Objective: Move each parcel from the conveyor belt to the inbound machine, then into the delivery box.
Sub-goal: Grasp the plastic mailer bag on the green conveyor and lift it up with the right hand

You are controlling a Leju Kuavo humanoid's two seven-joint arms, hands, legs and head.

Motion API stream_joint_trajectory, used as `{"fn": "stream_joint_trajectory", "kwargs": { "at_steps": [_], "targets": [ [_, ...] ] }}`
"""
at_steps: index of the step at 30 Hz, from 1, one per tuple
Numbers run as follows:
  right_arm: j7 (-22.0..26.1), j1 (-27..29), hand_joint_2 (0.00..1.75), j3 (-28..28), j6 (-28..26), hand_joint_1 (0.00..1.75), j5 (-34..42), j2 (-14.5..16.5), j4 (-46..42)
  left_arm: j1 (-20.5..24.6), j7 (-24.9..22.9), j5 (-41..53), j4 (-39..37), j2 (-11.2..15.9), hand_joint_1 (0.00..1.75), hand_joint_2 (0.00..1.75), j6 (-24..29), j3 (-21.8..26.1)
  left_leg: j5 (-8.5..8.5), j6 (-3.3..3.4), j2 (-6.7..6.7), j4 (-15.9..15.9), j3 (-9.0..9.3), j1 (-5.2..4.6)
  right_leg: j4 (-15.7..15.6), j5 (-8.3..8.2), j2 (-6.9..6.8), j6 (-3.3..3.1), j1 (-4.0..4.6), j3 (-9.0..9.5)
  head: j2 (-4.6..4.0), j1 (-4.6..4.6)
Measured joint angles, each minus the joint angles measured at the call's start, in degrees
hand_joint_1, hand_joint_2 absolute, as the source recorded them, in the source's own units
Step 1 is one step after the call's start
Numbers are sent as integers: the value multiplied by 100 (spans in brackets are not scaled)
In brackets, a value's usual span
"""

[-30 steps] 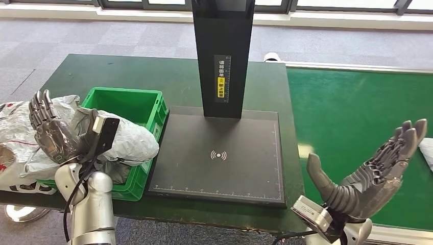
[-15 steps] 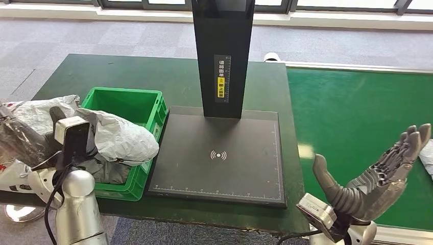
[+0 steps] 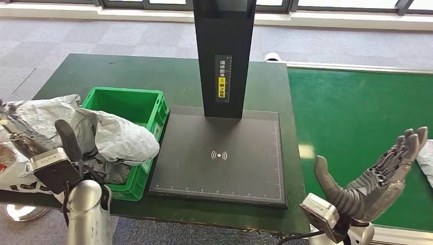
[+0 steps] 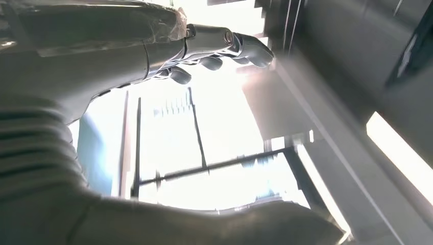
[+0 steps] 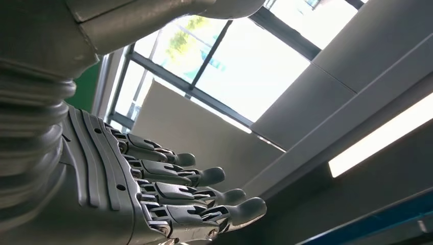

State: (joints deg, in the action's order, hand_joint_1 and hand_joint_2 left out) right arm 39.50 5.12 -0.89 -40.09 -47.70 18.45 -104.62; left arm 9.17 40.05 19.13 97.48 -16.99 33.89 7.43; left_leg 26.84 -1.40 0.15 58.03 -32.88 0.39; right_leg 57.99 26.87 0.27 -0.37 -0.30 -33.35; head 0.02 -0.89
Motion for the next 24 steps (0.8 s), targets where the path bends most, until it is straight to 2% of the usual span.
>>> {"fn": "stream_joint_trajectory", "kwargs": {
  "at_steps": [6, 11, 15, 24],
  "targets": [
    [35, 91, 175, 568, 142, 0, 1739, -128, 561, -464, 6, -1255, 102, 101, 0, 175, -1937, -1000, 3, 3, 1, 0, -3, 0, 0, 1, 0, 0, -1, -3, 0, -1],
    [37, -83, 175, 1127, 638, 0, 2383, -260, 1241, -598, 4, -1672, -169, 102, 0, 175, -3104, -1382, 1, 0, 2, -1, 0, 1, 0, 1, 0, -1, 0, -2, 0, -1],
    [38, -323, 175, 1701, 820, 0, 2627, -347, 1913, -620, 0, -1748, -663, 99, 0, 175, -3365, -1512, -3, -4, 1, -1, 2, 5, 0, 0, 0, -1, 0, -2, 0, -1],
    [39, -504, 175, 2410, 783, 0, 2902, -521, 2712, -809, -3, -1585, -1151, 116, 0, 175, -3208, -1753, 0, -3, -2, -2, -6, 5, 0, 3, 0, -4, 1, -7, 0, -1]
  ]
}}
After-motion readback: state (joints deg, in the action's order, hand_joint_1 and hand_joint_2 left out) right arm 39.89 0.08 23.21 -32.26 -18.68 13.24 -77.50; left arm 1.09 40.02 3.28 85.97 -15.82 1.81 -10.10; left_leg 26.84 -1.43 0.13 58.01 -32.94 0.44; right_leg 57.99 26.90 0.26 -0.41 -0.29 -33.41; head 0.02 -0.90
